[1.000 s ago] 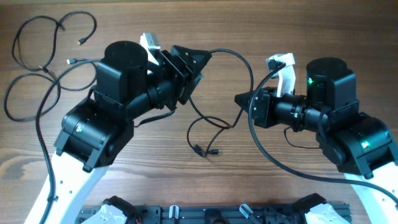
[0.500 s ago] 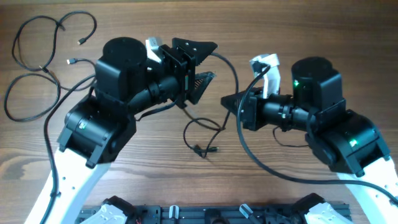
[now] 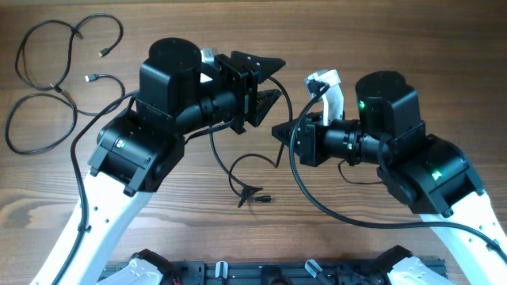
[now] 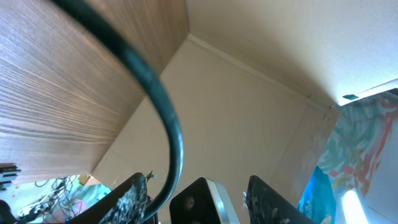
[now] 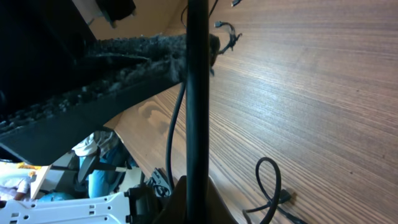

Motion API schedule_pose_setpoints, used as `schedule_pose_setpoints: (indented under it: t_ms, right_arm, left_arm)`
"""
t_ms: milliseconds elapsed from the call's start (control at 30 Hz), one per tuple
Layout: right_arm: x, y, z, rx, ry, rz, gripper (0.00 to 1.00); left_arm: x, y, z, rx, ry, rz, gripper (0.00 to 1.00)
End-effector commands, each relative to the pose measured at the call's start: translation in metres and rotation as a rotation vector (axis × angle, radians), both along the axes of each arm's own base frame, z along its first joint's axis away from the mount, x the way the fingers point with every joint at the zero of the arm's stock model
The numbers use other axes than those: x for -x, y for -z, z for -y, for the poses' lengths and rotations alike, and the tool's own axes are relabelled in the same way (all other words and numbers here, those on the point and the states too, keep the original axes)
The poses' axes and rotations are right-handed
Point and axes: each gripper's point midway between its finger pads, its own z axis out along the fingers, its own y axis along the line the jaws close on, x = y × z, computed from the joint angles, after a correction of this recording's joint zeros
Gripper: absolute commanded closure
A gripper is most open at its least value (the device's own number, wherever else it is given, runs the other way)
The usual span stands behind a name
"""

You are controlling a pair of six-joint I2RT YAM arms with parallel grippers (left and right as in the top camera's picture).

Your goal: Untangle cables

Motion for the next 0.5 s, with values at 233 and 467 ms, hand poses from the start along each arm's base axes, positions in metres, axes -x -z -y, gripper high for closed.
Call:
schedule_pose_setpoints:
  t_ms: [233,467]
  right_arm:
    - [0.003,-0.004,-0.003,-0.009,-0.029,0.027,0.96]
    - [0.003,-0.004,-0.003,-0.010,-0.029,0.028,0.96]
  left_arm:
    - [-0.014,0.015,-0.005,-0.045,-0.061,-0.034,0.49]
    - [-0.020,0.014,-0.008,-0.051,-0.094,-0.018,0.62]
